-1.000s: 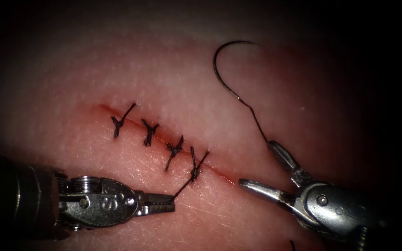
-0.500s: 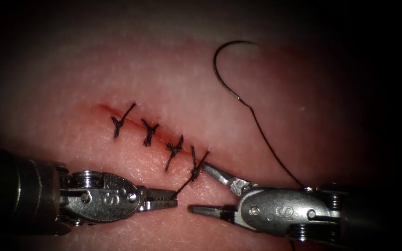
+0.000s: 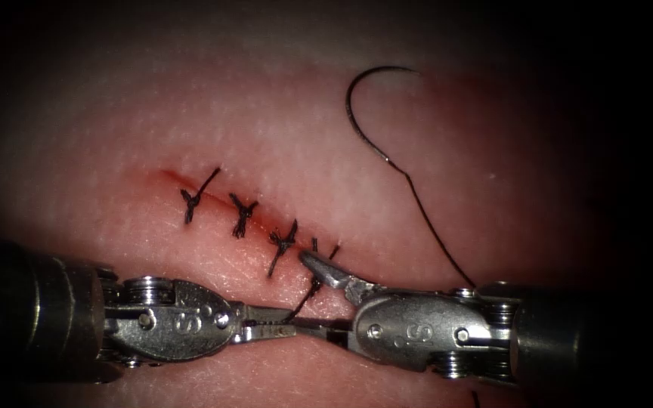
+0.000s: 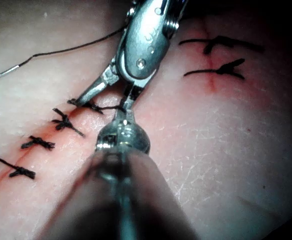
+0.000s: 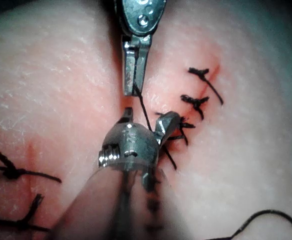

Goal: Wound Closure
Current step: Cut the suture with the right gripper

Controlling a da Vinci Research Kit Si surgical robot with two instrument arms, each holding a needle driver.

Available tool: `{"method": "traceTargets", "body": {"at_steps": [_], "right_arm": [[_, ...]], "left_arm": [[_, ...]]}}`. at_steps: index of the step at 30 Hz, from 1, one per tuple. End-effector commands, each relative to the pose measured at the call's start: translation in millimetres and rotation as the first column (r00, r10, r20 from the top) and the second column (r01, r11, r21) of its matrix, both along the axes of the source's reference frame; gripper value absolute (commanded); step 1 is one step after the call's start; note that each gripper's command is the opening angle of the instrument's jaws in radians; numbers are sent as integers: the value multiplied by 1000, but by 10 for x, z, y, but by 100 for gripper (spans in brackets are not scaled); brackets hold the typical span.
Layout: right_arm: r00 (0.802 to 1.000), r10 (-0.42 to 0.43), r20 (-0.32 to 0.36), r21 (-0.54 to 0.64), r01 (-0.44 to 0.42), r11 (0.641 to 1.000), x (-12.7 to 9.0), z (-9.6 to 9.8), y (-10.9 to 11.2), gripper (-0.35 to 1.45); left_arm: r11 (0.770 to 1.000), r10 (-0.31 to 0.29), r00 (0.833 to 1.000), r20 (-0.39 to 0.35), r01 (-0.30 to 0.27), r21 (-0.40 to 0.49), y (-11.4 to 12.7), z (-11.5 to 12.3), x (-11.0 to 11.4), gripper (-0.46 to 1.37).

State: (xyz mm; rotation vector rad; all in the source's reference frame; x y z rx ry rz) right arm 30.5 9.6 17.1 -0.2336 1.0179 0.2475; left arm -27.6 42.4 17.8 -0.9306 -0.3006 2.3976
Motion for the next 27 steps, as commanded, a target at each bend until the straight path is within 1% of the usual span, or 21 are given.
{"method": "traceTargets", "body": {"at_steps": [1,8,10,16,27], "right_arm": [[1000,3,-4,-3,-3,1000,2,1,1,124],[1000,12,1,-6,-12,1000,14,9,3,130],[1000,15,2,-6,-15,1000,18,11,4,130],[1000,19,0,-12,-19,1000,21,14,4,131],[999,37,-9,-33,-37,999,35,20,-3,134]], "left_arm": [[1000,3,1000,4,-3,4,0,1,0,-35],[1000,4,1000,6,-4,5,-1,1,-1,-35],[1000,4,1000,21,-4,8,-1,0,-1,-35],[1000,3,999,33,-3,11,-2,0,-3,-35],[1000,-1,999,33,0,10,-2,1,-9,-35]]}}
